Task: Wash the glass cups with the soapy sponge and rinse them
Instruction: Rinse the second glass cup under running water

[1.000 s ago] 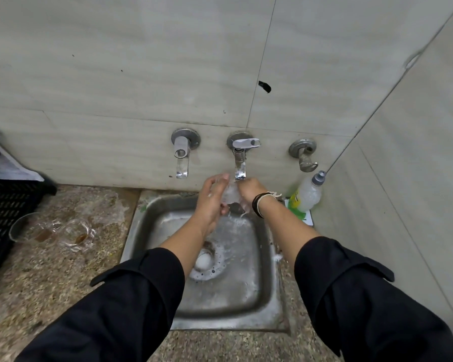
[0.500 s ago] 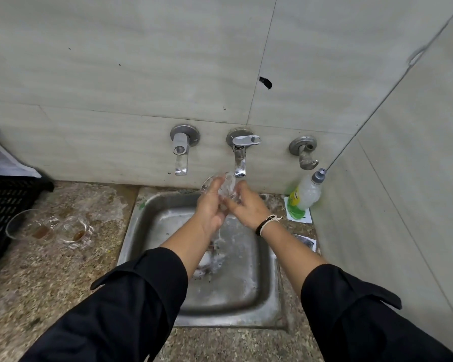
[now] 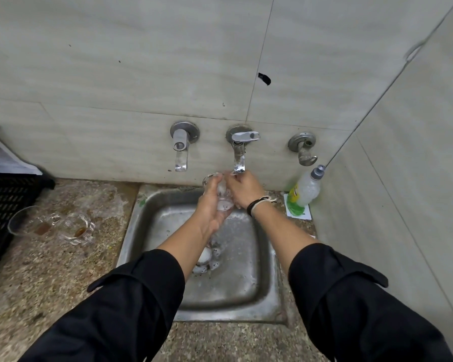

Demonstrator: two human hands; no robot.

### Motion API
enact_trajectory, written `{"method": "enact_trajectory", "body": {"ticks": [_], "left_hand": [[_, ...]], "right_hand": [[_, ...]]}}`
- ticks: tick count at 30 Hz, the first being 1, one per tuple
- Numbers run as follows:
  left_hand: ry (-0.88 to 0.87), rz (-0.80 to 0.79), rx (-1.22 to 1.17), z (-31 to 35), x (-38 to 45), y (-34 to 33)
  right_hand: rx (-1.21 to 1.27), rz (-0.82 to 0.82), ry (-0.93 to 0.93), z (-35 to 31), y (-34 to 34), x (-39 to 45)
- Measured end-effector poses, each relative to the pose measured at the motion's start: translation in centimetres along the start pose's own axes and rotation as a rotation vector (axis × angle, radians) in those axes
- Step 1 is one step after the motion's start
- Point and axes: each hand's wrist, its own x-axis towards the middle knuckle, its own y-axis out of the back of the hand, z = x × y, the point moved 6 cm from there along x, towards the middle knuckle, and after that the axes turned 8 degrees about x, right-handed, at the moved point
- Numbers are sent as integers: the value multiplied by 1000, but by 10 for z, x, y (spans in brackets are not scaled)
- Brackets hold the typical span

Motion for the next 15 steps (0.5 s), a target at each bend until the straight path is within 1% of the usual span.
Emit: {"method": "enact_trajectory", "body": {"ticks": [1,2,3,5,7,9,11,12,13,15], "left_hand": [[10,3,18,0,-1,-1],[22,19,43,0,0,0],[30,41,69,0,1,2],[26,115,162,3,3,12],[12,157,317,9,6,24],[7,127,508,13,4,26],[-17,90,699,15,4,21],[-42,107,763,19,3,17],[-85,149,825,24,3,13],[-206,245,960,36,6,4]], "right_hand": [[-83,94,14,-2,2,2],[-124,152,11,-5,3,1],[-152,167,6,-5,2,3],[-176,92,-11,-1,-4,2],[-25,4,-78,7,-8,2],[140,-48,-186,14,-7,3],[142,-118,-256,18,-4,6],[116,-154,-276,20,-1,6],[106,-164,-297,24,2,5],[154,-106,-337,30,11,0]]}}
